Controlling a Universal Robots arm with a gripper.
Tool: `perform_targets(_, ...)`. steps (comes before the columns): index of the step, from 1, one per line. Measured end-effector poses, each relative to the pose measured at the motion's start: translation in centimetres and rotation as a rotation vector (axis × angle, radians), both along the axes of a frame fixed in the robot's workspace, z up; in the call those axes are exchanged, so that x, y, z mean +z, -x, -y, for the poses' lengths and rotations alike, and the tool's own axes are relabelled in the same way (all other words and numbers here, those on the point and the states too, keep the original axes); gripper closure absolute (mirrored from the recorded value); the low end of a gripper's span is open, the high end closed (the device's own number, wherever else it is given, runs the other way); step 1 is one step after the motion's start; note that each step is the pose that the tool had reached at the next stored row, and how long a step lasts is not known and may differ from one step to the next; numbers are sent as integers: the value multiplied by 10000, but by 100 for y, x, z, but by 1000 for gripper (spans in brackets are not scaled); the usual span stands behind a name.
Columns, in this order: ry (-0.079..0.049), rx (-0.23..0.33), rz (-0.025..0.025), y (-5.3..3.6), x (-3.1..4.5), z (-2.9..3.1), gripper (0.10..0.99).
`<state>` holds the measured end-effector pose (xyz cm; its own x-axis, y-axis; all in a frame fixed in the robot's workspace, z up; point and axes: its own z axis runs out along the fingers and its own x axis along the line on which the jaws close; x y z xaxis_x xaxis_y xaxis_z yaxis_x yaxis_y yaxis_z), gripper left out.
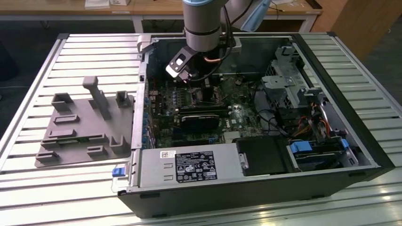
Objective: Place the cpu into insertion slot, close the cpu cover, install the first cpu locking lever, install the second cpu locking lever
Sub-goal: 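Place the cpu into insertion slot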
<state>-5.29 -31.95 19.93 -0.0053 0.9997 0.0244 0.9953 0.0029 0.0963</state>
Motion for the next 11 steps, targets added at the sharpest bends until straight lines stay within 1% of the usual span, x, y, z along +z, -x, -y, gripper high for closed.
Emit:
perform_targets(5, 0, -1, 0, -26, 0, 4, 475)
perform_targets(11, 1, -1, -1, -26, 15, 4, 475)
